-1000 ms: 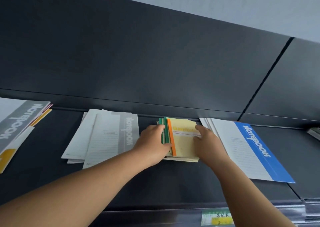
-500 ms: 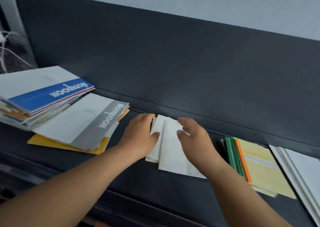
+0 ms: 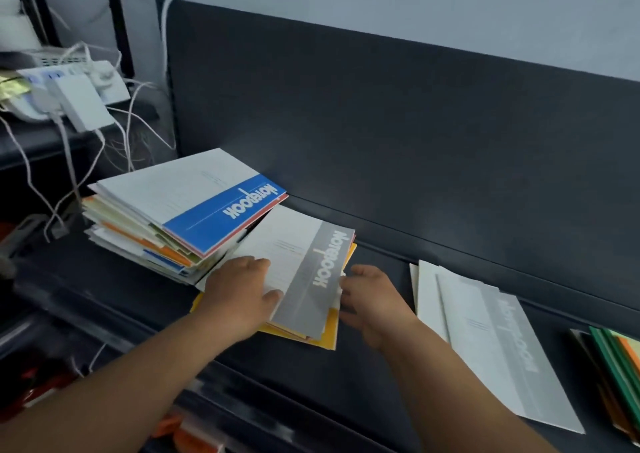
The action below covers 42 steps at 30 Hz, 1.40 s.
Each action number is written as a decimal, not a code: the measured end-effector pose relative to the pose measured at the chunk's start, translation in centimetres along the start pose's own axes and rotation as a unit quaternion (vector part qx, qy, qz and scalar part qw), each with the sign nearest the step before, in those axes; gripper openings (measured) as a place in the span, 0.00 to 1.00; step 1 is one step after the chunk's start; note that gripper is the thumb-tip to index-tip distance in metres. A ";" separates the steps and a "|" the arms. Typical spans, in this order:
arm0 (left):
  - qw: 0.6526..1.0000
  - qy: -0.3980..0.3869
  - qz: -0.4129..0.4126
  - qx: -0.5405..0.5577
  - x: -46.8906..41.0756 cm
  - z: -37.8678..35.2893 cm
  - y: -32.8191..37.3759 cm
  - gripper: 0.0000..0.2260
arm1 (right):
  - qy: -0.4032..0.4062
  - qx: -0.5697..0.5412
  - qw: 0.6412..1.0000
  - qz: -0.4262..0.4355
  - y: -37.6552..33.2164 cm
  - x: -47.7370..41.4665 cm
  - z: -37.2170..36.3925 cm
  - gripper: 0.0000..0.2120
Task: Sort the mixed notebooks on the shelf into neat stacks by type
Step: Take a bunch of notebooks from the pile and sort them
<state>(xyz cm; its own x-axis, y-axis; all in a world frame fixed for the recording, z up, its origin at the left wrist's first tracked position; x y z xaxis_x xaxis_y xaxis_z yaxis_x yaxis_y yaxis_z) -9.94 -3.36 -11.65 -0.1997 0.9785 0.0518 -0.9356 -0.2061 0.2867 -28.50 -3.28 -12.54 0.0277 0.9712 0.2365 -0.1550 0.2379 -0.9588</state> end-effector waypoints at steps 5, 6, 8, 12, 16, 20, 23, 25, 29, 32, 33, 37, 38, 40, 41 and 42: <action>0.999 0.004 -0.032 -0.006 -0.8 -0.3 -0.7 0.25 | 0.044 -0.089 0.994 -0.038 0.2 -1.2 -0.6 0.06; 0.999 0.006 -0.036 -0.008 -0.8 -0.2 -0.7 0.24 | 0.049 -0.111 0.992 -0.042 0.3 -1.3 -0.7 0.07; 0.999 0.011 -0.046 -0.007 -0.8 0.0 -0.8 0.22 | 0.042 -0.142 0.987 -0.060 0.3 -1.3 -1.3 0.08; 0.998 0.014 -0.057 0.022 -0.6 0.4 -1.0 0.20 | 0.017 -0.166 0.980 -0.105 0.5 -1.5 -2.7 0.11; 0.997 0.013 -0.061 0.036 -0.5 0.3 -1.4 0.19 | 0.018 -0.145 0.985 -0.094 0.7 -1.8 -3.5 0.14; 0.997 0.005 -0.059 0.048 -0.3 0.3 -1.8 0.20 | 0.021 -0.142 0.988 -0.051 0.6 -1.8 -4.2 0.15; 0.996 -0.006 -0.062 0.059 0.1 0.3 -1.6 0.21 | 0.026 -0.133 0.990 -0.037 0.7 -1.6 -3.9 0.15; 0.995 -0.013 -0.058 0.074 0.4 0.5 -1.2 0.22 | 0.034 -0.124 0.991 -0.031 0.8 -1.3 -2.9 0.16; 0.993 -0.021 -0.028 0.112 0.4 1.1 -0.9 0.21 | 0.041 -0.115 0.992 -0.009 0.2 -0.5 0.3 0.15; 0.988 -0.042 0.013 0.149 0.0 1.3 -0.6 0.18 | 0.049 -0.085 0.995 0.005 -0.4 0.2 2.9 0.13; 0.985 -0.059 0.036 0.157 -0.2 1.1 -0.6 0.20 | 0.052 -0.072 0.996 0.002 -0.4 0.3 3.6 0.13; 0.954 -0.141 0.112 0.241 -0.5 -0.1 0.1 0.22 | 0.047 -0.062 0.996 -0.044 1.3 0.7 4.6 0.12; 0.948 -0.147 0.122 0.255 -0.5 -0.3 0.3 0.22 | 0.045 -0.065 0.995 -0.056 1.8 0.8 4.7 0.13; 0.942 -0.144 0.138 0.269 -0.6 -0.5 0.5 0.23 | 0.044 -0.072 0.994 -0.065 2.5 0.9 4.8 0.13; 0.940 -0.140 0.146 0.273 -0.7 -0.6 0.5 0.23 | 0.045 -0.076 0.994 -0.063 2.6 0.8 4.9 0.13; 0.937 -0.136 0.157 0.280 -0.8 -0.5 0.4 0.24 | 0.046 -0.082 0.994 -0.061 2.7 0.8 5.0 0.13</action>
<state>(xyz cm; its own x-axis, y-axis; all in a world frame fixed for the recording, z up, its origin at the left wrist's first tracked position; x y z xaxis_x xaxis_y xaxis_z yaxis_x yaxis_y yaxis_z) -10.31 -4.23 -12.08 -0.2877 0.8517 0.4379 -0.5280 -0.5226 0.6695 -33.79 -1.96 -14.12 0.1281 0.9303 0.3438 0.0171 0.3445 -0.9386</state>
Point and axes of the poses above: each hand's wrist, its own x-axis away from the middle knuckle, its own z-axis out of the back of the hand, y = z × x, the point moved 6 cm from there along -x, towards the middle knuckle, and after that the axes turned 11 degrees about z, right-handed, at the moved point
